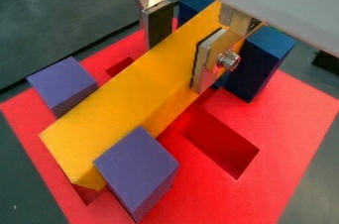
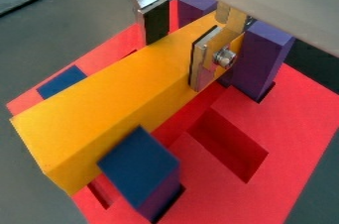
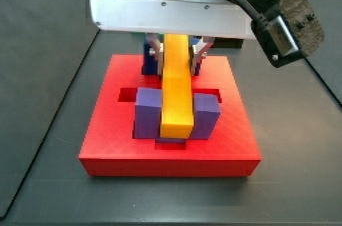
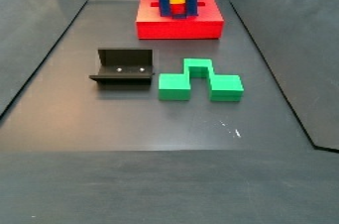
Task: Pick up the yellow object. Move up. Move to above the board. Insert the yellow object.
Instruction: Insert the yellow object.
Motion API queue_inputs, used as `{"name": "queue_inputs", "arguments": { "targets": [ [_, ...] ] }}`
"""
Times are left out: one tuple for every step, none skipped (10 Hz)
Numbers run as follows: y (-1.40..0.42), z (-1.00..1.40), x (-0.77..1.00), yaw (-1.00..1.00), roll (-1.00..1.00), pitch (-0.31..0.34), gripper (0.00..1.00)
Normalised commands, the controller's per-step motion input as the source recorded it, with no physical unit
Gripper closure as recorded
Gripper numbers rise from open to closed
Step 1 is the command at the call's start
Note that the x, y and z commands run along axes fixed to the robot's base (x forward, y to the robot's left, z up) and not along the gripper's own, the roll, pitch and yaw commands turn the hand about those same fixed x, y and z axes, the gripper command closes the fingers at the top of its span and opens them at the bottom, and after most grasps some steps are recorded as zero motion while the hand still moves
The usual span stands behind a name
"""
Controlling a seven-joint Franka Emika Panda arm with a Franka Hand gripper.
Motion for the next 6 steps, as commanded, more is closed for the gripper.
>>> {"name": "queue_inputs", "arguments": {
  "targets": [
    [0.05,-0.11,0.19,-0.33,-0.35,0.11,1.0],
    [0.0,-0.13,0.15,-0.29,-0.26,0.144,1.0],
    [-0.1,-0.22,0.06,-0.25,-0.12,0.19,1.0],
    [-0.21,-0.24,0.03,-0.18,-0.04,0.2,1.0],
    [-0.26,-0.16,0.01,-0.11,-0.03,0.177,1.0],
    [-0.24,-0.16,0.0,-0.04,-0.04,0.134,1.0]
  ]
}}
